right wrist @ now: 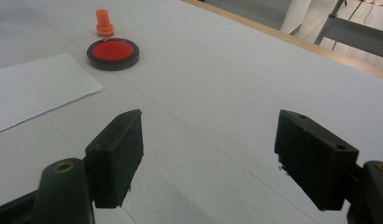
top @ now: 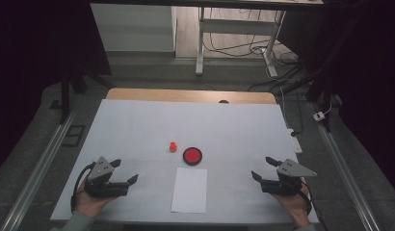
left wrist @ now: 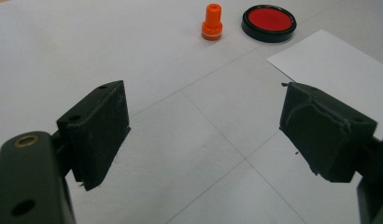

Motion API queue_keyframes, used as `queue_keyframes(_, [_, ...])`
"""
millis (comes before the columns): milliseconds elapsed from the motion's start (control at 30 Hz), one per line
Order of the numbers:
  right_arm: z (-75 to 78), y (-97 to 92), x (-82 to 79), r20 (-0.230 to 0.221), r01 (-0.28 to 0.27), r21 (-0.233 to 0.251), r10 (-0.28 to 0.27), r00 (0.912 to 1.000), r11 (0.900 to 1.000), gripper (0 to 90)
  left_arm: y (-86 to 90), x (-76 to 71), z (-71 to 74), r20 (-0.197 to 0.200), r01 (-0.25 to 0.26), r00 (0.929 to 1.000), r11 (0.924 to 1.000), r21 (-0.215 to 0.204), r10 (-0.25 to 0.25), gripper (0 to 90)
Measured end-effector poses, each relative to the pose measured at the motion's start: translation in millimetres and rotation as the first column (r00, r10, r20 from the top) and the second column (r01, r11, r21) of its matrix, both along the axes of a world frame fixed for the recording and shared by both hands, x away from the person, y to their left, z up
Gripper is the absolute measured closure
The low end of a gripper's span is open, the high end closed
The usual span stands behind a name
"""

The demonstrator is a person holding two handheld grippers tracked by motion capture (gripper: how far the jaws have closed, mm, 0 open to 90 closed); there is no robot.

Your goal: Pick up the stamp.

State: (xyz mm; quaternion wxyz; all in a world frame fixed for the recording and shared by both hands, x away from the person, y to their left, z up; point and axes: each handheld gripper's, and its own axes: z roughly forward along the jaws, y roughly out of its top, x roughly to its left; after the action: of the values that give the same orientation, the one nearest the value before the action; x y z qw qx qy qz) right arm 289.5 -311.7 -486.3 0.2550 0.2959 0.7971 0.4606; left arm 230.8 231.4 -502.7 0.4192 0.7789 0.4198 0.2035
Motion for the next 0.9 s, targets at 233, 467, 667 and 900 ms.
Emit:
queue_keyframes(233, [-0.6,0.7,0.1,-0.005,-0.004,-0.003,0.004,1.0,1.0,24.4,-0.6,-0.6,-0.4,-0.002,0.003,1.0,1.0,0.003,-0.003,16.0])
queue_keyframes(467, [-1.5,0.6,0.7,-0.009,-0.005,-0.001,0.005,0.9999,1.0,25.1,-0.4,-0.1,-1.1,-0.002,0.0,1.0,1.0,0.008,0.0,16.0])
queue_keyframes(667, [-1.5,1.5,0.3,-0.015,-0.006,-0.006,0.006,0.9999,1.0,25.8,0.8,0.8,-1.5,0.0,-0.003,1.0,0.9999,0.012,0.003,16.0])
queue_keyframes(900, [-2.3,2.0,0.6,-0.02,-0.011,-0.007,0.011,0.9997,0.9999,26.2,0.7,1.9,-1.9,-0.001,-0.01,1.0,0.9998,0.017,0.01,16.1])
